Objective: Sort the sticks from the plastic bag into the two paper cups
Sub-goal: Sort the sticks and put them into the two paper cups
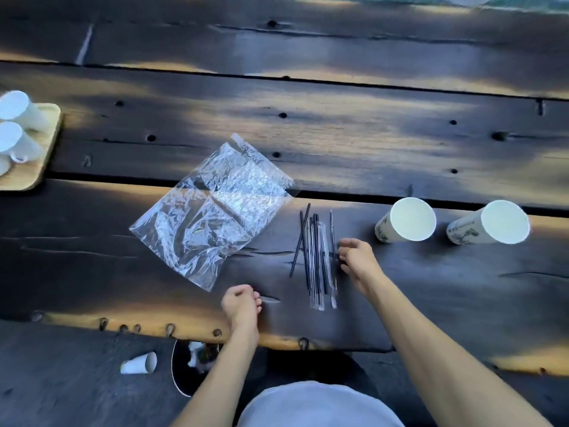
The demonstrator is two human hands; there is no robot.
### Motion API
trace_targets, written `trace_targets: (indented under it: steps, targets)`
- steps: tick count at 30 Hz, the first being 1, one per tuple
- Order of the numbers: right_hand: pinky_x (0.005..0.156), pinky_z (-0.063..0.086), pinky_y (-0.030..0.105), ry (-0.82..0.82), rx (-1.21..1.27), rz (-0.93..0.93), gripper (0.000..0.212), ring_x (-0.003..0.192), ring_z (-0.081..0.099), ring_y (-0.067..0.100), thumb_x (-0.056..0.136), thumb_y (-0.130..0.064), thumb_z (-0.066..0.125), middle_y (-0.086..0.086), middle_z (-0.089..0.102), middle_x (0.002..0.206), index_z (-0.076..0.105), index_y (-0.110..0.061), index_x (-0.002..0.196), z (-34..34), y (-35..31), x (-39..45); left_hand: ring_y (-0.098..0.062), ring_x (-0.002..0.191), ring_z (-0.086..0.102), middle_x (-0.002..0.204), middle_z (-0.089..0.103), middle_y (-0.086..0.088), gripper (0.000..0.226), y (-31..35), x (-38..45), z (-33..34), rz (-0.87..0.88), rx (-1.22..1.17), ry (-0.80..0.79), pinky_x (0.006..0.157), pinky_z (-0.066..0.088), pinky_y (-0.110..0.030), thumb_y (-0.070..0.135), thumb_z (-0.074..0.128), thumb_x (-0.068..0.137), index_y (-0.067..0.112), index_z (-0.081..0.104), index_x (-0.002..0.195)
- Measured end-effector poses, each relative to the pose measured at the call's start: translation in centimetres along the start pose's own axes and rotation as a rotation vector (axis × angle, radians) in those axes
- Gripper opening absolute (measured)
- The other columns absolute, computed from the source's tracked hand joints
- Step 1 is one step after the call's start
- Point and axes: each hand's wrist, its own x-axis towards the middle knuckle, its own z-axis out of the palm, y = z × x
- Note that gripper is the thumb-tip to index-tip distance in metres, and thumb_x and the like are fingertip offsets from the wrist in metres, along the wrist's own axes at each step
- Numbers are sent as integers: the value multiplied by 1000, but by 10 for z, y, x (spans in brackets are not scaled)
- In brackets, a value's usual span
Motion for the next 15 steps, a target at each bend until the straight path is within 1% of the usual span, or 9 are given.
trace_targets:
  steps: [1,2,3,4,5,6,9,13,15]
  targets:
    - [74,42,27,47,-22,-22,30,87,55,20,92,5,44,8,65,101,62,-8,112,-4,4,-1,-21,53,52,70,62,-13,15,0,-6,10,65,77,-48,44,47,-23,-3,50,89,7,61,87]
    - [81,44,28,95,-24,-42,33,94,56,19,91,6,43,8,64,108,61,-9,115,-8,8,-3,-23,61,58,76,66,-12,15,3,-10,19,132,184,-73,55,53,-29,-2,53,87,8,63,92]
    - [86,44,31,131,-18,-53,34,96,56,19,91,7,41,8,64,111,61,-10,113,-13,12,-6,-26,72,62,81,68,-9,18,7,-13,27,189,305,-87,69,55,-35,0,56,85,10,65,97]
    - [88,45,33,159,-11,-58,33,96,56,19,91,8,41,7,64,108,61,-12,109,-18,17,-10,-26,83,63,86,68,-5,20,14,-14,35,241,403,-92,81,54,-38,2,57,85,12,65,101]
    - [89,47,35,179,-7,-58,30,93,57,19,92,7,41,6,64,103,61,-13,104,-22,21,-13,-26,93,62,91,67,-3,20,22,-14,42,296,464,-96,90,51,-39,4,58,86,13,64,103]
    - [87,47,36,189,2,-55,26,87,57,19,94,6,43,5,63,96,61,-13,98,-26,26,-17,-26,99,60,99,66,-4,20,29,-13,50,346,502,-103,95,49,-40,6,59,87,13,63,105]
    - [72,45,32,193,32,-47,26,70,53,16,94,5,45,6,60,86,57,-15,83,-36,39,-23,-29,111,55,115,60,-10,19,47,-5,71,457,636,-107,99,45,-40,14,63,90,13,59,108]
    - [54,41,25,163,59,-4,28,57,50,14,91,11,40,5,58,76,55,-12,83,-38,45,-26,-33,119,53,122,59,-12,37,53,-1,88,473,826,-124,93,44,-41,32,70,88,10,57,115]
    - [52,40,24,149,43,-2,30,54,49,14,90,11,38,5,58,74,55,-12,81,-37,43,-25,-34,116,55,121,59,-13,36,54,-5,93,507,890,-114,89,45,-42,31,70,89,9,55,113]
